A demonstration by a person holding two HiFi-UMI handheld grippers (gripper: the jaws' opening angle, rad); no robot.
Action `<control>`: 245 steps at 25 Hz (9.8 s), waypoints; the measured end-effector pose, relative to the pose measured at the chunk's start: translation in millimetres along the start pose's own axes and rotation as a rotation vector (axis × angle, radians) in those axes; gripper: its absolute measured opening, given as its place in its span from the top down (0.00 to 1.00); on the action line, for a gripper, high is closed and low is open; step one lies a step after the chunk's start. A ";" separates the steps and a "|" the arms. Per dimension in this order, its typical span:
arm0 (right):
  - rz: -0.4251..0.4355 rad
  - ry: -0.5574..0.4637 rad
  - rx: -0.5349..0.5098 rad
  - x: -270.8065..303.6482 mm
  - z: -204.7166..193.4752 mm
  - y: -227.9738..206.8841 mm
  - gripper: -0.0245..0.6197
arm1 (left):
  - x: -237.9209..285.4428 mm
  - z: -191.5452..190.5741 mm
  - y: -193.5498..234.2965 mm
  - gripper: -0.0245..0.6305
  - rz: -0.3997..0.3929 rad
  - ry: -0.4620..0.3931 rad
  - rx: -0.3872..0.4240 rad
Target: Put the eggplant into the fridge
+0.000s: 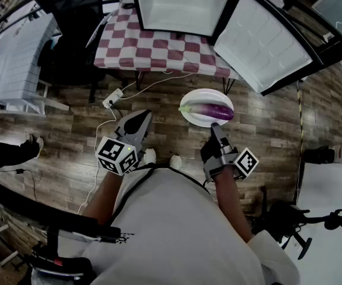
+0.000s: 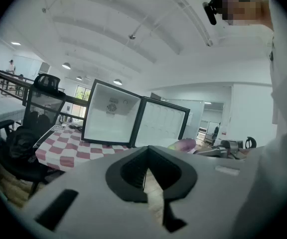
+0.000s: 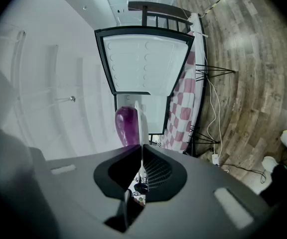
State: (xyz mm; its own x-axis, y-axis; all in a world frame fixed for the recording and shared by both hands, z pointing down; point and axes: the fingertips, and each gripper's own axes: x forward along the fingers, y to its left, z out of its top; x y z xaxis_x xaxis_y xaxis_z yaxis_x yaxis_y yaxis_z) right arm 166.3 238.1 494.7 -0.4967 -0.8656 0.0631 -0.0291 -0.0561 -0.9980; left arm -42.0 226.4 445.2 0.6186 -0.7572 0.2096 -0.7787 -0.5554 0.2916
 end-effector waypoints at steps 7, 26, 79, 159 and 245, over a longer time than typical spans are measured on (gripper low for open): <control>0.018 0.033 0.003 -6.5 -1.9 2.7 0.93 | -1.8 -5.2 -16.7 0.95 0.014 -0.002 0.008; 0.052 0.119 0.022 -36.7 -18.7 -2.2 0.93 | -26.0 -33.0 -55.4 0.95 0.051 0.013 0.001; 0.050 0.110 0.000 39.9 22.1 -2.1 0.93 | 46.2 -6.4 4.0 0.95 0.026 0.030 0.013; 0.028 0.153 -0.012 397.0 123.5 9.7 0.93 | 271.8 122.5 258.1 0.95 0.038 0.020 -0.016; -0.166 0.037 -0.057 622.4 189.5 -121.0 0.93 | 370.0 116.8 360.2 0.95 -0.038 0.181 0.028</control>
State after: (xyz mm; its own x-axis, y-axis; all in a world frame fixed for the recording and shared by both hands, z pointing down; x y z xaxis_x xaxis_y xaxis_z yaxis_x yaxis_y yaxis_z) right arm 25.1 -388.2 655.3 -0.5130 -0.8277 0.2277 -0.1621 -0.1670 -0.9725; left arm -105.8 -294.0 518.8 0.6547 -0.6624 0.3641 -0.7552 -0.5941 0.2770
